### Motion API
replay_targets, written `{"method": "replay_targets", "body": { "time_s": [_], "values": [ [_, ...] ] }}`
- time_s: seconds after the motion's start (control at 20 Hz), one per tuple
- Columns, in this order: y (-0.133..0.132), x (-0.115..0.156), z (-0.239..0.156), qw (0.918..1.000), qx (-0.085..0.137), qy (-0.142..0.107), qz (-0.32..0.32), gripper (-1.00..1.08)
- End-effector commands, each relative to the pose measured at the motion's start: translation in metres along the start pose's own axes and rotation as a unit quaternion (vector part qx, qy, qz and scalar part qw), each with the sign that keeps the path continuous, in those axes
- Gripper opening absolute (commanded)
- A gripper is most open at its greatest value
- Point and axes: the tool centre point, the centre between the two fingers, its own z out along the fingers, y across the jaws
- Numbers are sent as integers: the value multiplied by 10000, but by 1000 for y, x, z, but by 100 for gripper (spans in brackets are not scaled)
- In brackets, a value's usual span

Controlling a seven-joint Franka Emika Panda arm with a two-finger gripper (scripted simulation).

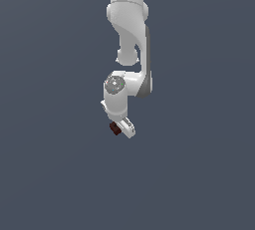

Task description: Pick up the object and move it to a goal position.

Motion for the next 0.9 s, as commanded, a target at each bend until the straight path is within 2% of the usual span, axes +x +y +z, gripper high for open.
{"method": "replay_targets", "body": {
  "time_s": [0.0, 0.45, 0.85],
  "values": [
    [0, 0, 1, 10000, -3, 1, 3, -100],
    [-2, -3, -4, 10000, 1, 0, 0, -100],
    [-18, -29, -37, 10000, 1, -1, 2, -100]
  ]
}}
